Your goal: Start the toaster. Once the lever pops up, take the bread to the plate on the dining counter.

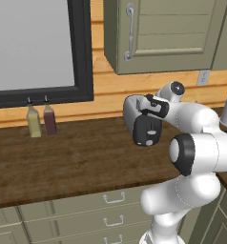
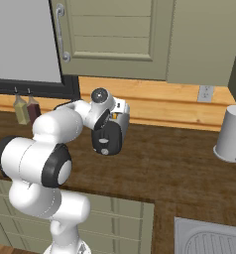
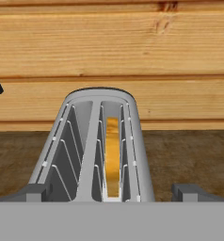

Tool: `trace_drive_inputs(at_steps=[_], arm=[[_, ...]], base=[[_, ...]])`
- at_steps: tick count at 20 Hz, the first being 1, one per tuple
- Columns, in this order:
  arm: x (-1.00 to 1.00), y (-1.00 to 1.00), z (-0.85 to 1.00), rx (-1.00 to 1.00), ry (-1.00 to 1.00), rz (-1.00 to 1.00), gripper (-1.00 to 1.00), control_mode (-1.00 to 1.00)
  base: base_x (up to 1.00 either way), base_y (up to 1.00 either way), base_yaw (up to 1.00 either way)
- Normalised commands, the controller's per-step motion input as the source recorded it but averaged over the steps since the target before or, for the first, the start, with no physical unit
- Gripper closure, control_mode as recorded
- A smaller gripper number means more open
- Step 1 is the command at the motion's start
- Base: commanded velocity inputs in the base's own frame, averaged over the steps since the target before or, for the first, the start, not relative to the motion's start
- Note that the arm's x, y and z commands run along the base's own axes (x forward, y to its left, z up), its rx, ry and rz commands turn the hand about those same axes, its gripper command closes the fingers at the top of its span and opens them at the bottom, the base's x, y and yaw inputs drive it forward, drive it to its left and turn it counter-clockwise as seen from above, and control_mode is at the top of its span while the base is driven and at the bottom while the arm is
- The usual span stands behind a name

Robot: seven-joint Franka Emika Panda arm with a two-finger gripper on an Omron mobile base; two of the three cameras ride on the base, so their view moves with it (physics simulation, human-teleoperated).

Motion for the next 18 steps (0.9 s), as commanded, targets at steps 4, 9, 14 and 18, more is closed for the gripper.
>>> trace_drive_inputs(at_steps=[4,9,14,18], arm=[[0.00,0.00,0.00,0.00,0.00,0.00,-1.00,-1.00],[0.00,0.00,0.00,0.00,0.00,0.00,-1.00,-1.00],[0.00,0.00,0.00,0.00,0.00,0.00,-1.00,-1.00],[0.00,0.00,0.00,0.00,0.00,0.00,-1.00,-1.00]], base=[[0.00,0.00,0.00],[0.00,0.00,0.00],[0.00,0.00,0.00],[0.00,0.00,0.00]])
